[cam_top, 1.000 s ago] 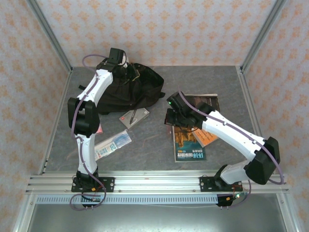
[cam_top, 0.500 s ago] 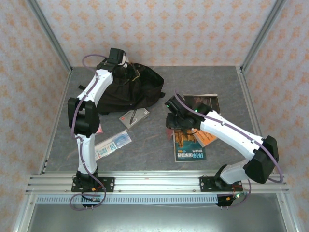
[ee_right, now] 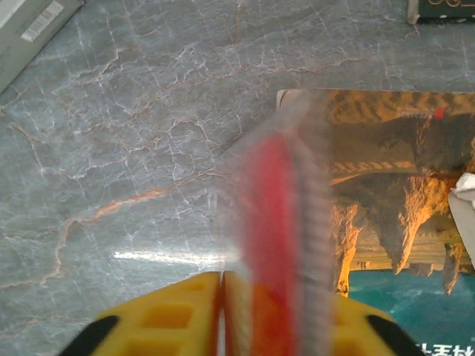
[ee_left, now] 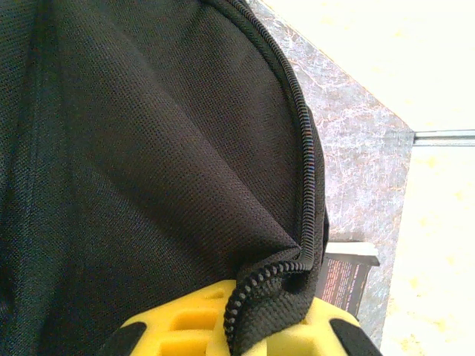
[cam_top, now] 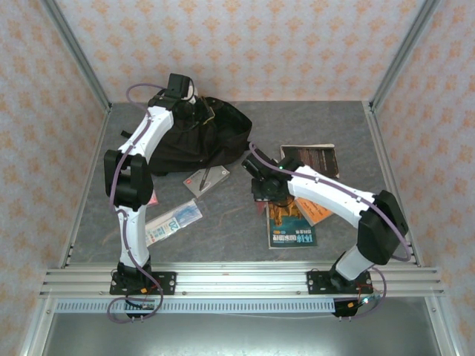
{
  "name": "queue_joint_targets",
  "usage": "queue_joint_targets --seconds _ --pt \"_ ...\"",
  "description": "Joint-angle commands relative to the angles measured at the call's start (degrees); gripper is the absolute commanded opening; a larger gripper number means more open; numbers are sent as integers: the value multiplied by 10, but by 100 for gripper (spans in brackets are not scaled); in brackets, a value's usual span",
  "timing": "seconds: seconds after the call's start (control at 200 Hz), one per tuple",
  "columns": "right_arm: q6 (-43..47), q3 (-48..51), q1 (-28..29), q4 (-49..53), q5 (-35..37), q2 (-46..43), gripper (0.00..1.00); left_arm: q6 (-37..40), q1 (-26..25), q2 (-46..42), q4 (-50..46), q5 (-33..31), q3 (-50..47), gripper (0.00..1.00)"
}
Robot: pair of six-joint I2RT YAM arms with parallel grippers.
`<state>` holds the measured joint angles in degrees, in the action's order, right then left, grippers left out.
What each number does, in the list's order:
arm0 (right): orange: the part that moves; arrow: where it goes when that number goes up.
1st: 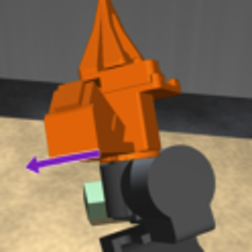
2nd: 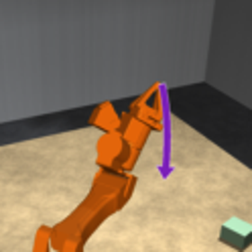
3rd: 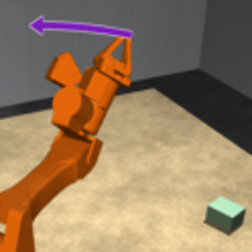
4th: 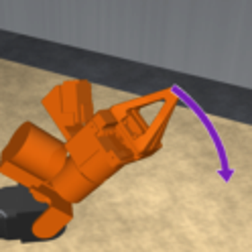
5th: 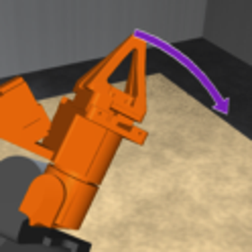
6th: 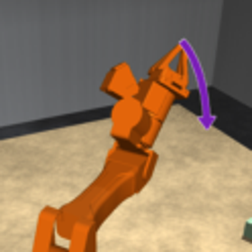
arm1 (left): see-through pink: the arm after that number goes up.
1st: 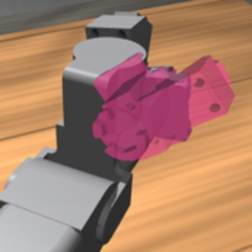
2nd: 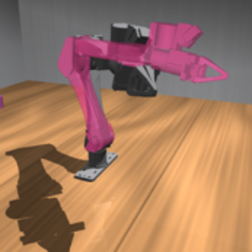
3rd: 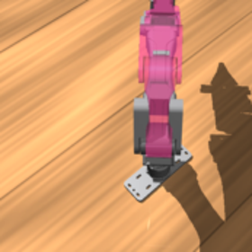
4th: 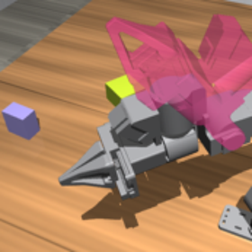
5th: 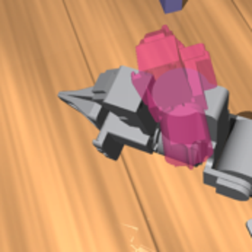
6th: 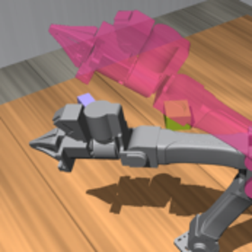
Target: Pack the student bag
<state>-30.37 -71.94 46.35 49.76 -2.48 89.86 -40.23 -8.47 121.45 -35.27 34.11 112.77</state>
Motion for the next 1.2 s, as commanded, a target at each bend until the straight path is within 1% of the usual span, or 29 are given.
queue_joint_targets --seconds 0.0,0.13,0.3,0.4,0.52,0.585,0.696,0.771,0.806,0.926,1.076,1.196 --pt "5 -33 -1 6 36 -31 9 10 11 -10 -10 -9 -2 0" --pt "5 -47 -20 4 24 -67 4 13 10 -19 -16 -10 4 0" --pt "6 -73 -52 -16 18 -100 3 26 9 -43 -37 -16 25 0" --pt "3 -92 -83 -38 12 -109 3 41 9 -62 -54 -14 42 0" --pt "-20 -97 -131 -108 -40 -112 4 74 3 -89 -87 -42 66 0" --pt "-28 -118 -147 -135 -70 -90 4 77 1 -102 -88 -43 67 0" --pt "-33 -184 -155 -153 -112 -30 4 79 0 -114 -91 -31 72 0" --pt "-30 -229 -155 -164 -131 8 4 93 0 -102 -141 -16 118 0" --pt "-28 -249 -156 -168 -142 27 4 111 -1 -101 -150 -10 129 0" --pt "-30 -308 -156 -178 -156 87 4 112 -2 -116 -130 4 118 0" --pt "-79 -350 -157 -210 -204 164 5 100 -2 -117 -114 20 103 0" --pt "-143 -346 -160 -285 -241 215 6 99 -3 -140 -101 27 84 0"
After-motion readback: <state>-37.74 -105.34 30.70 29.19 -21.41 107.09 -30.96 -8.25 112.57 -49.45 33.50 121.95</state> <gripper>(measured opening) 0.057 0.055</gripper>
